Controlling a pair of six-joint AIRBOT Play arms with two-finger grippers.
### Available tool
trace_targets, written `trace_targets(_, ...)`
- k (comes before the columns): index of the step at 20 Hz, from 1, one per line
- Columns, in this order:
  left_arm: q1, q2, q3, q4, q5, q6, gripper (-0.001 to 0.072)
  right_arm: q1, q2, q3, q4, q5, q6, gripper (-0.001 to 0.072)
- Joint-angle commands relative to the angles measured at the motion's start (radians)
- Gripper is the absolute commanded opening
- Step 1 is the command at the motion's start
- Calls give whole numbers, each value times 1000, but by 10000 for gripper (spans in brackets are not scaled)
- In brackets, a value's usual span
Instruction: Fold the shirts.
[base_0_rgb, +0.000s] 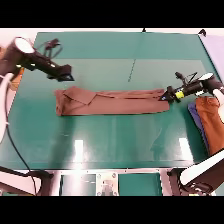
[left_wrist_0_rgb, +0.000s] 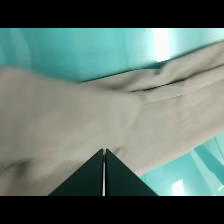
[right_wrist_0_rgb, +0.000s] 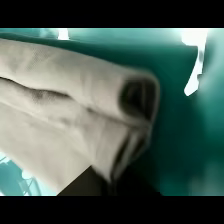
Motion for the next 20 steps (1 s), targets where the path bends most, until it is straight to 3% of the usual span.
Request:
trace_targets(1, -146, -66, -7, -64, 124, 0, 32, 8, 72, 109, 51, 156, 40, 13)
trace_targets(5, -370, -211, -6, -175, 286, 19, 32, 20, 234, 190, 93, 295, 142, 13)
trace_targets(9, -536, -344, 36, -261, 429, 19, 32, 48, 369, 202, 112, 318, 150, 12)
trace_targets(17, -626, -510, 289, -309, 428, -12, 32, 49, 418, 246, 141, 321, 172, 12)
trace_targets(20, -571, -496, 378, -270, 295, -12, 32, 50, 420, 246, 146, 320, 200, 13)
